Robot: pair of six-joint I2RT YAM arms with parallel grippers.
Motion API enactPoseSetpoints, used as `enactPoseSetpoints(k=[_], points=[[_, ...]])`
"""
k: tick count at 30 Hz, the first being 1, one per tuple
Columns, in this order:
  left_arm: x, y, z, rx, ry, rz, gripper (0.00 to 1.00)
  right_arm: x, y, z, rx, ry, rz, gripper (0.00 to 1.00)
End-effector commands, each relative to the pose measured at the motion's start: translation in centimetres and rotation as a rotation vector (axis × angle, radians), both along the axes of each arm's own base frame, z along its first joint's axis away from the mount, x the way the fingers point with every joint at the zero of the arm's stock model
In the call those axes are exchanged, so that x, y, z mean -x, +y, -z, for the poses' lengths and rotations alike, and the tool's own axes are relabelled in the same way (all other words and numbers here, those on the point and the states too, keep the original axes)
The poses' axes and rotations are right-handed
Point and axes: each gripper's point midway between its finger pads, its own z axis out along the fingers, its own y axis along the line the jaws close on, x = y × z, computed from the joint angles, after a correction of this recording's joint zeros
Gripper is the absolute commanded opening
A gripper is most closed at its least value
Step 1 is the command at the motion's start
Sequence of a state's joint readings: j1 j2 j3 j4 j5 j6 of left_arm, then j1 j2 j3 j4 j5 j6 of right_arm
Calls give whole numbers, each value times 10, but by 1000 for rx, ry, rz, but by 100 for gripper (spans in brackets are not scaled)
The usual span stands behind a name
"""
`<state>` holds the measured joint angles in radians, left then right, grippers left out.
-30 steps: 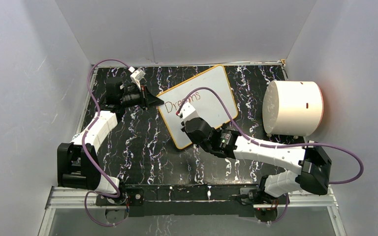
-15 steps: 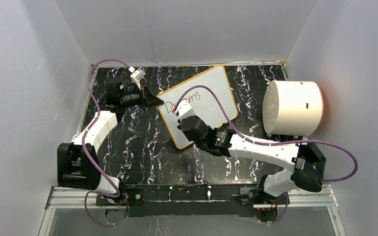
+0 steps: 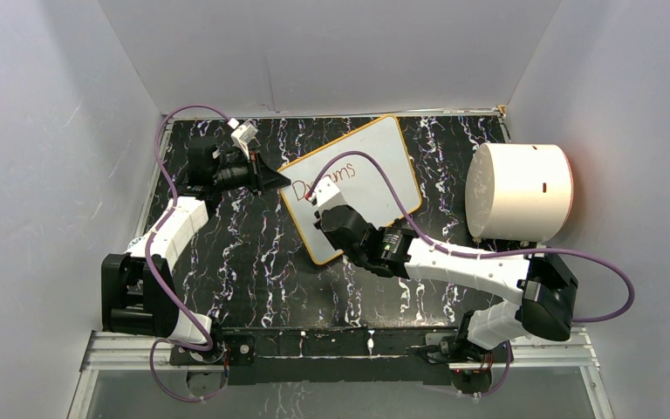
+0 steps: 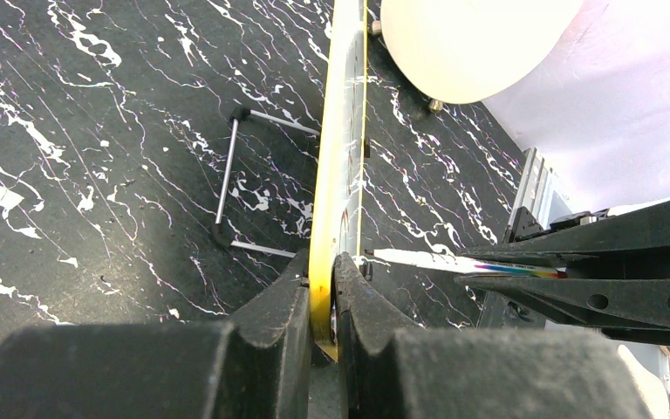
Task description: Write a sentence on the whiteboard
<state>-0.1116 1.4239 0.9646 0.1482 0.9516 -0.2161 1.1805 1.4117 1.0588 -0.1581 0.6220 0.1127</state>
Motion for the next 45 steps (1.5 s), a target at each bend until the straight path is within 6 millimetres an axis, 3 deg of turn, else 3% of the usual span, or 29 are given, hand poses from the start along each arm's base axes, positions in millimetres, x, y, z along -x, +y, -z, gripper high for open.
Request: enactPoseSetpoints(k=[1, 31, 45], points=[[1, 8, 49, -123, 98, -56, 0, -8, 14, -31, -78, -57, 13, 0], [3, 7, 49, -119, 101, -49, 0, -14, 17, -25, -56, -70, 24, 0], [3, 6, 49, -118, 104, -48, 0, -6, 26, -17, -44, -37, -48, 0]])
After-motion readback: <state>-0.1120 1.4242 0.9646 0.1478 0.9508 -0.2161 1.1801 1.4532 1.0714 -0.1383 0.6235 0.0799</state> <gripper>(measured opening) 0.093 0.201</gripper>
